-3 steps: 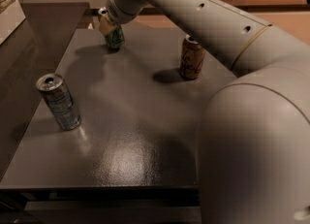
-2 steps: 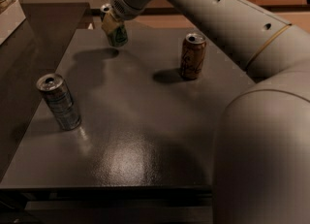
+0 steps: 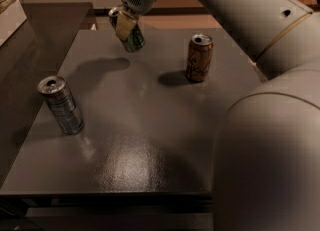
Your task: Knock green can over
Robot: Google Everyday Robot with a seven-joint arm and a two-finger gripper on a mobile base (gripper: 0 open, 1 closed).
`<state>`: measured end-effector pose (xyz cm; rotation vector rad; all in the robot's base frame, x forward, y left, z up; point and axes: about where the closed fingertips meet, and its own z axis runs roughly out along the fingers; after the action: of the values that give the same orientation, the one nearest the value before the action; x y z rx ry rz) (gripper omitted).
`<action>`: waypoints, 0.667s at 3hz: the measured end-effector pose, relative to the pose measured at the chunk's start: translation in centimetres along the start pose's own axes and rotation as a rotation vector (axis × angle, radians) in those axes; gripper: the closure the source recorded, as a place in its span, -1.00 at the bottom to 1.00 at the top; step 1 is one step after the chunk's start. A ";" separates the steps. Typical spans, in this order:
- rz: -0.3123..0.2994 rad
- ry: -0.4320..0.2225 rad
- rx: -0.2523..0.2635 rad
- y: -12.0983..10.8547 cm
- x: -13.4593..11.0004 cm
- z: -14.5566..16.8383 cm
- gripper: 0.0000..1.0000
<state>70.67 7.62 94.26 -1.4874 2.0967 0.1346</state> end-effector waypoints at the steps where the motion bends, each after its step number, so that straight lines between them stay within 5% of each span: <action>1: -0.119 0.153 -0.038 1.4 3.2 -1.1 1.00; 2: -0.228 0.297 -0.060 2.4 6.5 -1.6 0.63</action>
Offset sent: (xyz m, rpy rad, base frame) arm -0.0645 -0.0877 -0.0341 -0.5434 0.1133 0.2302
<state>66.42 2.45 91.87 -1.8667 2.1410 -0.1180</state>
